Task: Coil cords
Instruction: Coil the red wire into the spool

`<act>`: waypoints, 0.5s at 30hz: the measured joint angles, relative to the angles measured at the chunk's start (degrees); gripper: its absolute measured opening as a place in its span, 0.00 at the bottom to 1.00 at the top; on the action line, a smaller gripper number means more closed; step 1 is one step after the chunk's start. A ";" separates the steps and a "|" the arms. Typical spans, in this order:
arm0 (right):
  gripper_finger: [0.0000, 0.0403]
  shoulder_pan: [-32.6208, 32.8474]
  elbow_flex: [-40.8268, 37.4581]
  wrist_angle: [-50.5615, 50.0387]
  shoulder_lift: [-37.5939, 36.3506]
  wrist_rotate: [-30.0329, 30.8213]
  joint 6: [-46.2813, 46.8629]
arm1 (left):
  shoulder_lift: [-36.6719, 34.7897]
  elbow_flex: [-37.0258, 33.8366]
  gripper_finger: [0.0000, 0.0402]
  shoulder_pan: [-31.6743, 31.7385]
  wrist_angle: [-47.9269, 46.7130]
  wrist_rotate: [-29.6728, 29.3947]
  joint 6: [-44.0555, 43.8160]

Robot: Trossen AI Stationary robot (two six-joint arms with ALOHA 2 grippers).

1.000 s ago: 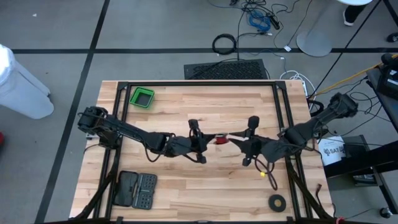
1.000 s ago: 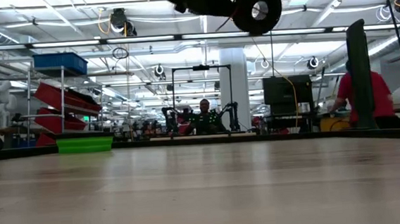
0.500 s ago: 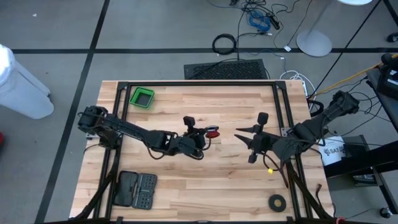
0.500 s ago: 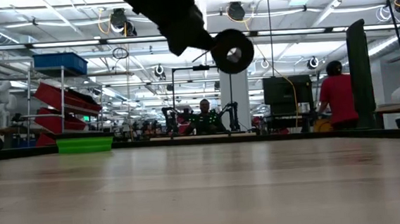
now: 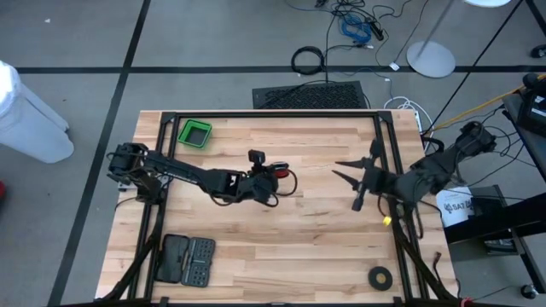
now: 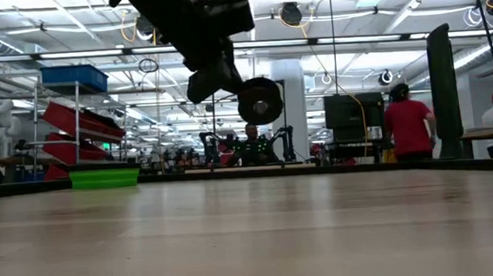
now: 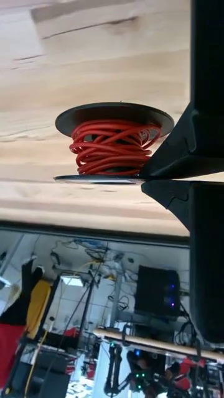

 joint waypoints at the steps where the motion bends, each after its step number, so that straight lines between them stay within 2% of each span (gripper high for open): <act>1: 0.22 0.01 0.00 0.00 -0.47 0.00 0.00 | 0.00 0.02 0.00 0.25 -0.66 0.35 0.26; 6: 0.22 -0.01 0.00 -0.07 -1.38 0.00 0.26 | 0.00 0.02 0.00 1.33 -5.34 2.35 1.09; 11: 0.22 0.19 -0.02 -3.85 -1.09 -0.23 6.50 | 0.01 0.02 0.00 1.80 -6.40 8.11 5.61; 15: 0.22 0.17 -0.02 -5.97 -0.63 -0.39 9.07 | 1.74 0.09 0.00 2.07 -6.89 8.99 8.24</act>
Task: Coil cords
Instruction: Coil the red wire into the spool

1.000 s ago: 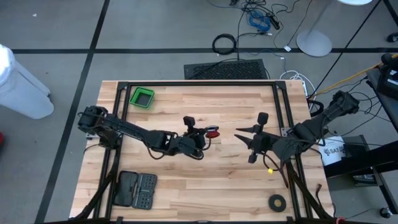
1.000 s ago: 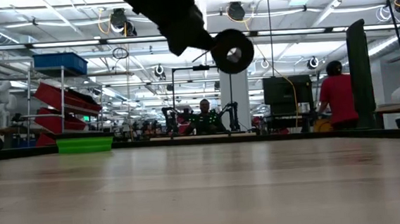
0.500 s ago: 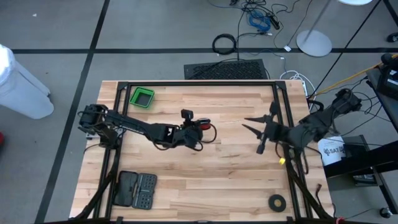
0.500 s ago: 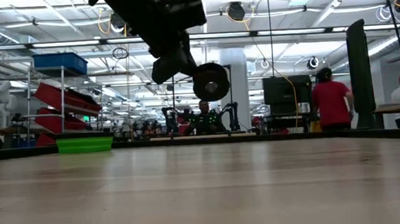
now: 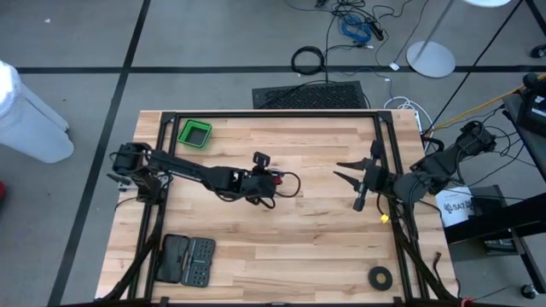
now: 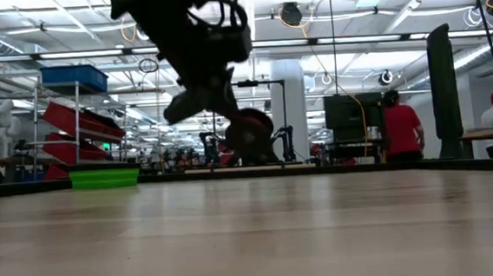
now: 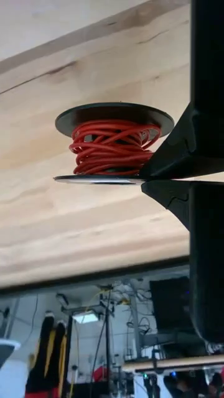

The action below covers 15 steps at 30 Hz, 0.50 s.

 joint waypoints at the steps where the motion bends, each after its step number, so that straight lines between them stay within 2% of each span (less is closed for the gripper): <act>1: 0.22 0.00 0.00 0.04 0.02 0.00 -0.06 | 0.85 0.00 0.00 0.07 0.02 0.30 0.08; 4: 0.22 0.00 0.00 0.33 0.02 0.03 -1.35 | 3.57 0.00 0.00 0.11 -0.20 -0.70 0.10; 9: 0.22 0.00 0.00 0.94 0.00 0.13 -2.29 | 6.86 0.00 0.00 -1.15 0.47 -8.98 0.07; 15: 0.22 -0.16 -0.02 1.26 -0.20 0.39 -5.63 | 7.54 -0.02 0.02 -1.87 2.95 -10.09 -1.25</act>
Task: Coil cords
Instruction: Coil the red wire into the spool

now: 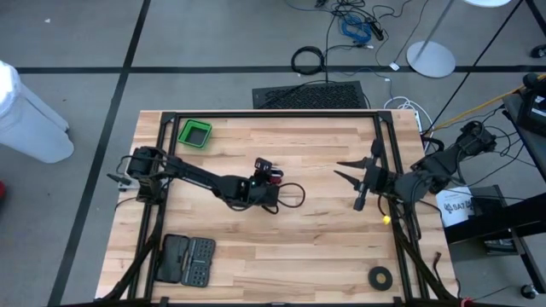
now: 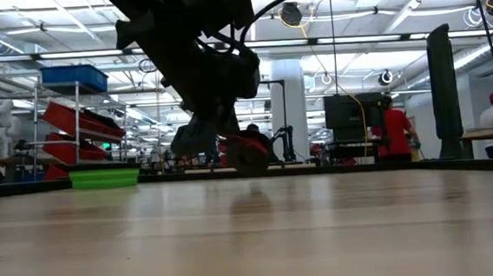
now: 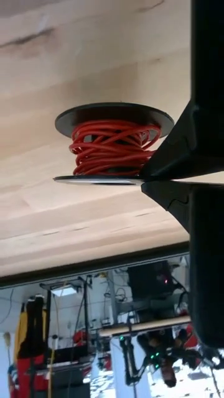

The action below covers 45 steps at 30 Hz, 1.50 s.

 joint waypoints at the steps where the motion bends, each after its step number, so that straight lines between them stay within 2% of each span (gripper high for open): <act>1: 0.22 -0.21 0.00 0.29 -0.11 0.00 -0.64 | 0.01 0.00 0.03 0.03 0.14 0.08 -0.30; 9: 0.22 -2.68 0.00 0.58 -0.59 0.03 -2.37 | 0.06 0.00 0.07 -0.02 0.44 3.32 -1.59; 19: 0.22 -4.43 -0.02 -0.57 -0.59 -0.29 -2.79 | 0.06 0.00 0.22 0.02 1.26 4.46 -4.81; 27: 0.22 -4.54 -0.02 -0.73 -0.59 -0.31 -4.10 | 0.06 0.00 0.23 -1.51 -0.41 0.26 -4.91; 30: 0.22 -4.53 -0.02 -0.71 -0.59 -0.31 -4.17 | 0.06 -0.02 0.23 -2.26 -0.50 -0.89 -7.82; 34: 0.22 -4.54 -0.02 -0.71 -0.59 -0.31 -4.29 | 0.06 -0.02 0.23 -3.57 -0.59 -1.09 -12.32; 38: 0.22 -4.54 -0.02 -0.71 -0.59 -0.31 -4.11 | -0.04 -0.02 0.23 -5.16 -1.58 -0.11 -12.11; 41: 0.22 -4.53 -0.02 -0.69 -0.59 -0.35 -4.05 | -0.29 -0.02 0.23 -5.54 -3.53 2.05 -13.61; 45: 0.22 -4.54 -0.04 -0.71 -0.59 -0.35 -3.97 | -0.32 -0.04 0.23 -5.57 -7.85 1.38 -17.66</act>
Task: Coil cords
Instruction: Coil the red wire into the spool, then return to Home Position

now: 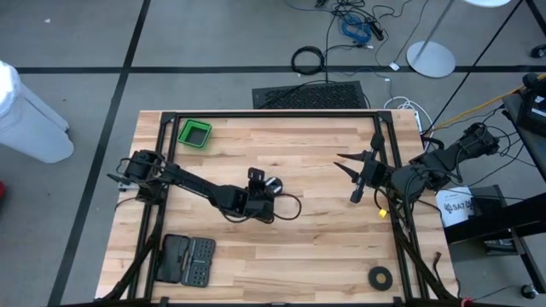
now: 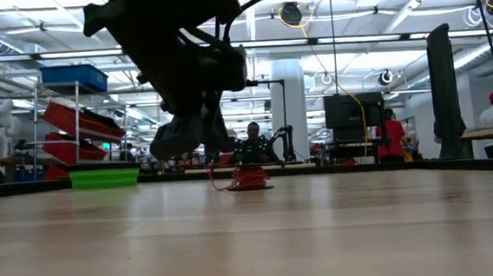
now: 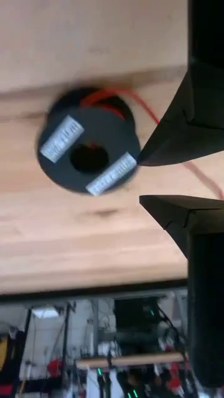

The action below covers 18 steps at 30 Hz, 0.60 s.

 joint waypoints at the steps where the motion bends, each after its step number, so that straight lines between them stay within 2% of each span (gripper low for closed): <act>1: 0.22 0.00 0.00 0.02 0.00 0.00 0.00 | -0.06 0.00 0.23 -0.03 -0.56 -1.16 -0.44; 6: 0.22 0.01 0.00 0.00 0.00 0.00 -0.19 | -2.81 -0.02 0.23 -1.05 -0.19 -6.12 -1.60; 8: 0.22 0.00 0.00 0.00 0.00 0.00 -0.22 | -5.28 -0.02 0.23 -1.59 -0.12 -8.81 -5.07; 11: 0.22 0.00 0.00 -0.13 0.00 -0.45 0.51 | -10.75 -0.02 0.23 -2.63 1.38 -9.52 -11.47; 18: 0.21 0.02 -0.04 -0.19 -0.22 -12.67 3.52 | -24.68 0.00 0.22 -5.16 3.84 -0.18 -16.79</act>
